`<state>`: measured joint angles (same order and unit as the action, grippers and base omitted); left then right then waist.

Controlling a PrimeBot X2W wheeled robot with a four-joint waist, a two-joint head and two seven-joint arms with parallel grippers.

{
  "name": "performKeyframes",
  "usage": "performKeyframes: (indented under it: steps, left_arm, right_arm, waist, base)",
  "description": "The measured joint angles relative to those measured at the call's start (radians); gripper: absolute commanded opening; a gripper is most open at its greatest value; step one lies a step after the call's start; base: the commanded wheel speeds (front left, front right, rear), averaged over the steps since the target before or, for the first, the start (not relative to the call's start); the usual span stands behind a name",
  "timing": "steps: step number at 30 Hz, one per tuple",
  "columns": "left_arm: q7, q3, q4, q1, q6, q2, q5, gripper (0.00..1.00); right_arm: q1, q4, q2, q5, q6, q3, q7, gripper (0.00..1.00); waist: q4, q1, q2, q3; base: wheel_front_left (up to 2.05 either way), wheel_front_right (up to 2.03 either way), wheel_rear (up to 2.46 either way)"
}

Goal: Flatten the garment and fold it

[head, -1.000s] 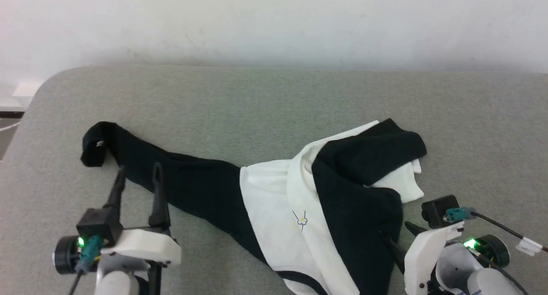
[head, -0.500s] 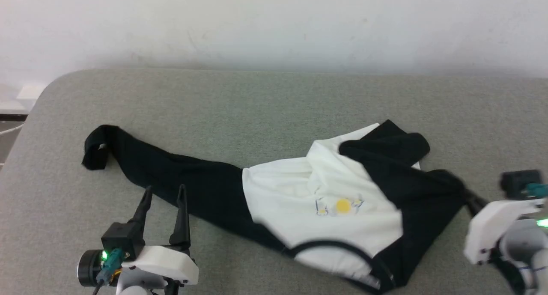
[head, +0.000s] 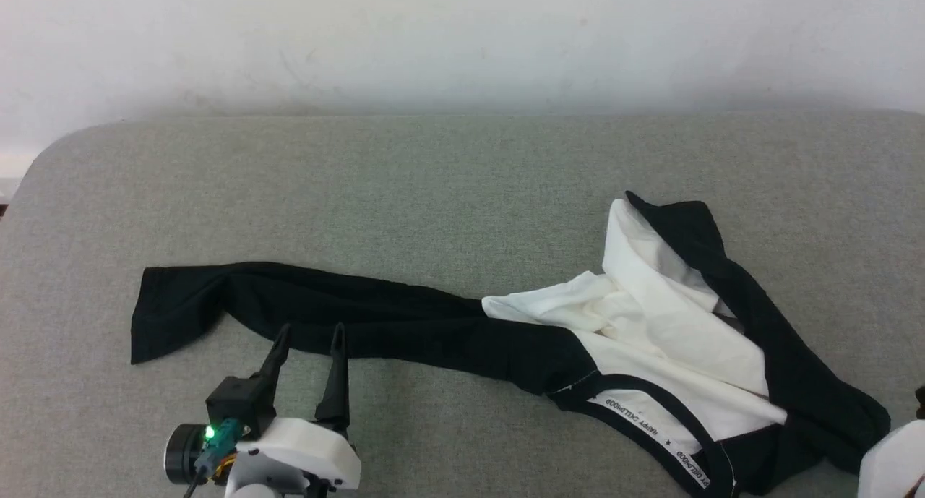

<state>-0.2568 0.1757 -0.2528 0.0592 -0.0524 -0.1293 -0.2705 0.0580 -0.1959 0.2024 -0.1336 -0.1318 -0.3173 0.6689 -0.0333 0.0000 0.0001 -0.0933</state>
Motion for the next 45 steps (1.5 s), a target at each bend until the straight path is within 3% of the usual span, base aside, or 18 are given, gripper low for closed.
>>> performKeyframes:
  steps: [1,2,9,16,22,28,33,34,40,45]
  left_arm:
    - [0.000,0.003,-0.005,0.004,0.001,0.001,0.000,1.00]
    - [0.000,0.006,-0.010,0.007,0.007,0.002,0.001,1.00]
    - [0.054,0.002,-0.059,0.012,0.010,0.014,-0.026,1.00]
    - [0.242,-0.033,-0.122,0.055,-0.073,0.018,-0.060,1.00]
    - [0.316,-0.062,-0.171,0.137,-0.101,0.020,-0.095,1.00]
    - [0.311,-0.126,-0.227,0.212,-0.154,-0.001,-0.120,1.00]
    - [0.397,-0.121,-0.301,0.282,-0.140,-0.036,-0.129,1.00]
    - [0.409,-0.119,-0.311,0.293,-0.129,-0.045,-0.135,0.00]
    - [0.320,-0.121,-0.313,0.304,-0.108,-0.073,-0.133,0.00]
    - [0.178,-0.106,-0.186,0.311,-0.105,-0.102,-0.083,0.00]
  right_arm:
    - [0.003,0.016,-0.007,-0.001,0.000,0.004,-0.005,0.00]
    - [0.002,0.034,-0.013,-0.004,0.000,0.009,-0.023,1.00]
    - [-0.060,0.186,-0.036,-0.028,0.000,0.064,-0.238,1.00]
    - [-0.095,0.281,-0.056,-0.029,0.000,0.109,-0.384,1.00]
    - [-0.095,0.274,-0.074,-0.024,0.000,0.138,-0.429,1.00]
    - [-0.095,0.248,-0.084,-0.024,0.000,0.160,-0.454,1.00]
    - [-0.096,0.230,-0.090,-0.024,0.000,0.178,-0.465,1.00]
    - [-0.098,0.226,-0.091,-0.024,0.000,0.181,-0.469,1.00]
    - [-0.104,0.206,-0.092,-0.023,0.000,0.189,-0.486,1.00]
    - [-0.104,0.193,-0.095,-0.023,0.000,0.193,-0.498,1.00]
  waist:
    - [0.003,-0.0001,0.0000,-0.001]
    - [0.006,0.0000,0.0000,-0.001]
    - [0.026,0.0000,0.0000,0.011]
    - [0.042,0.0001,0.0000,-0.008]
    - [0.055,0.0001,0.0000,-0.045]
    - [0.067,0.0001,0.0000,-0.082]
    - [0.075,0.0000,0.0000,-0.105]
    - [0.077,0.0000,0.0000,-0.108]
    - [0.087,0.0002,0.0000,-0.102]
    - [0.093,0.0001,-0.0001,-0.078]
  base:
    - [0.00,0.00,0.00]
    - [0.00,0.00,0.00]
    - [0.00,0.00,0.00]
    - [0.00,0.00,0.00]
    - [0.00,0.00,0.00]
    - [0.00,0.00,0.00]
    - [0.00,0.00,0.00]
    - [0.00,0.00,0.00]
    - [0.00,0.00,0.00]
    - [0.00,0.00,0.00]
